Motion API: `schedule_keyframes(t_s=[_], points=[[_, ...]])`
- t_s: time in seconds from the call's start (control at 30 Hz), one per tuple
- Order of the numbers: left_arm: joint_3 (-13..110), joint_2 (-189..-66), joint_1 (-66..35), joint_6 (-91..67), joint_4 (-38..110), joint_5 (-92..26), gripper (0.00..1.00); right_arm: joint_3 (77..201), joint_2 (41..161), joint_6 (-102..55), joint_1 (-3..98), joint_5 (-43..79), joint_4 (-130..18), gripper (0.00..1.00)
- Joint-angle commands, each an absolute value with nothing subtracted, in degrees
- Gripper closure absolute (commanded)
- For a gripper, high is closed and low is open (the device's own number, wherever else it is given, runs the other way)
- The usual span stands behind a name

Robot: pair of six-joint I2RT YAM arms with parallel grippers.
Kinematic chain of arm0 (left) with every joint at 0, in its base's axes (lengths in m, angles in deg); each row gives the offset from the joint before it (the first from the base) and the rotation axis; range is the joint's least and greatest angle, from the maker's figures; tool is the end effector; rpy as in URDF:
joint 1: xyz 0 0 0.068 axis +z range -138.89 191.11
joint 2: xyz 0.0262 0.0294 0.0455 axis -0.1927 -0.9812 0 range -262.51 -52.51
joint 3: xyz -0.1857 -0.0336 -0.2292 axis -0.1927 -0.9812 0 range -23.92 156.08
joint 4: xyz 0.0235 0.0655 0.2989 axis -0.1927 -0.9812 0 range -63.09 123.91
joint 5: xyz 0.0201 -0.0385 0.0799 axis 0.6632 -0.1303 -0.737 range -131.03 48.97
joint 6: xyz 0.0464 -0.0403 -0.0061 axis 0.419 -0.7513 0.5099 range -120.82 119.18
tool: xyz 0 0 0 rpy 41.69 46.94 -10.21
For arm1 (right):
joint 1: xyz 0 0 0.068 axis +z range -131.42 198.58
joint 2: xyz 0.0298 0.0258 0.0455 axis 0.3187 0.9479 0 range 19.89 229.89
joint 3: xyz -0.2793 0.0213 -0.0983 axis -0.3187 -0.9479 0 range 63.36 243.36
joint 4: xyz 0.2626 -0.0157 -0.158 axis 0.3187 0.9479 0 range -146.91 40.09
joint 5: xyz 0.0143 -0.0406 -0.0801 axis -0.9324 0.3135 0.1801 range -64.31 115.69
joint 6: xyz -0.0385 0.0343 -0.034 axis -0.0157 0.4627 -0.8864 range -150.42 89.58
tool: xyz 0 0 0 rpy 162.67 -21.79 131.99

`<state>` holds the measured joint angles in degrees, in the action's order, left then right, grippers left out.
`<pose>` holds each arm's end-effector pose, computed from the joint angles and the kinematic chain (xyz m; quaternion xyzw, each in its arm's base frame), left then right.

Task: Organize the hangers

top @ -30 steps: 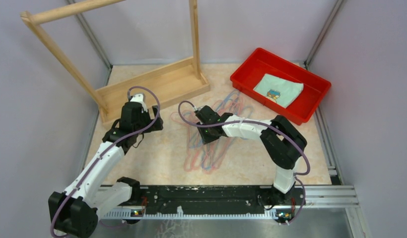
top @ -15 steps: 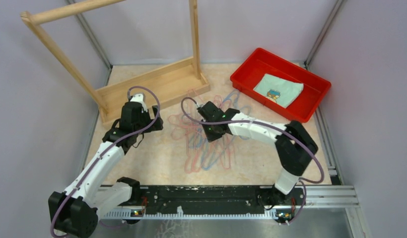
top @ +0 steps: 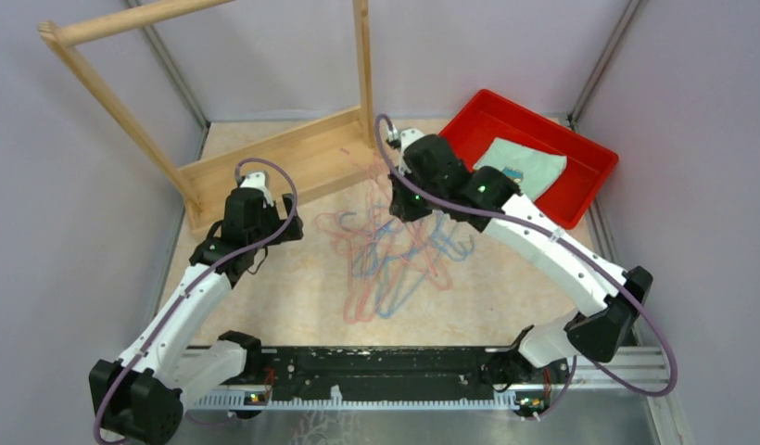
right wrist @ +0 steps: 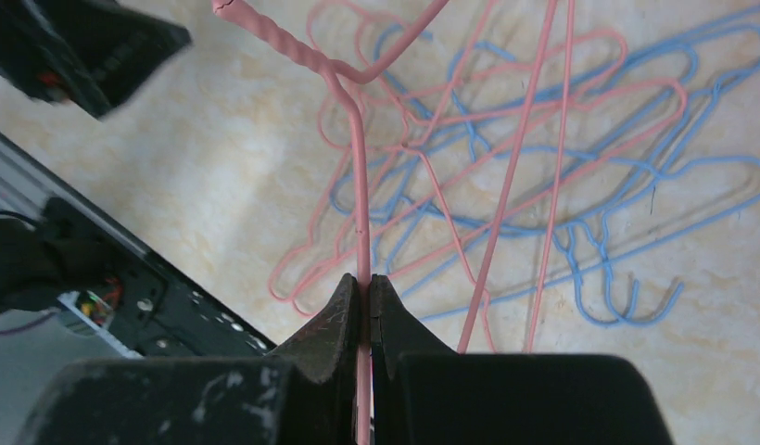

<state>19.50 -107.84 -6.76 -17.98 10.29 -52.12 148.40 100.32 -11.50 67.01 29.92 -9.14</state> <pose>0.2428 -0.0688 0.2797 -0.0388 0.8852 -0.0552 0.4602 0.2328 0.2574 0.3992 -0.2194 0.8905 0.1921 0.3494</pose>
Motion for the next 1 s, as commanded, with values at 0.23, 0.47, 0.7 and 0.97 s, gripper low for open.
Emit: schedule_keyframes(t_s=[0.23, 0.47, 0.7, 0.97], points=[[19.40, -106.46, -6.82, -20.33, 11.18, -51.02, 0.00, 181.91, 111.86, -12.52, 62.28, 14.52, -8.32, 1.00], [19.60, -106.05, -6.82, -20.34, 11.35, -49.14, 0.00, 208.83, 130.26, -8.52, 58.42, 8.12, -12.71, 1.00], [19.36, -104.75, -6.82, -19.81, 10.33, -49.02, 0.00, 203.80, 131.99, -5.00, 56.13, 7.56, -32.45, 1.00], [18.81, -104.54, -6.79, -18.40, 10.30, -48.84, 0.00, 206.12, 135.50, -3.77, 56.03, 8.08, -44.01, 1.00]])
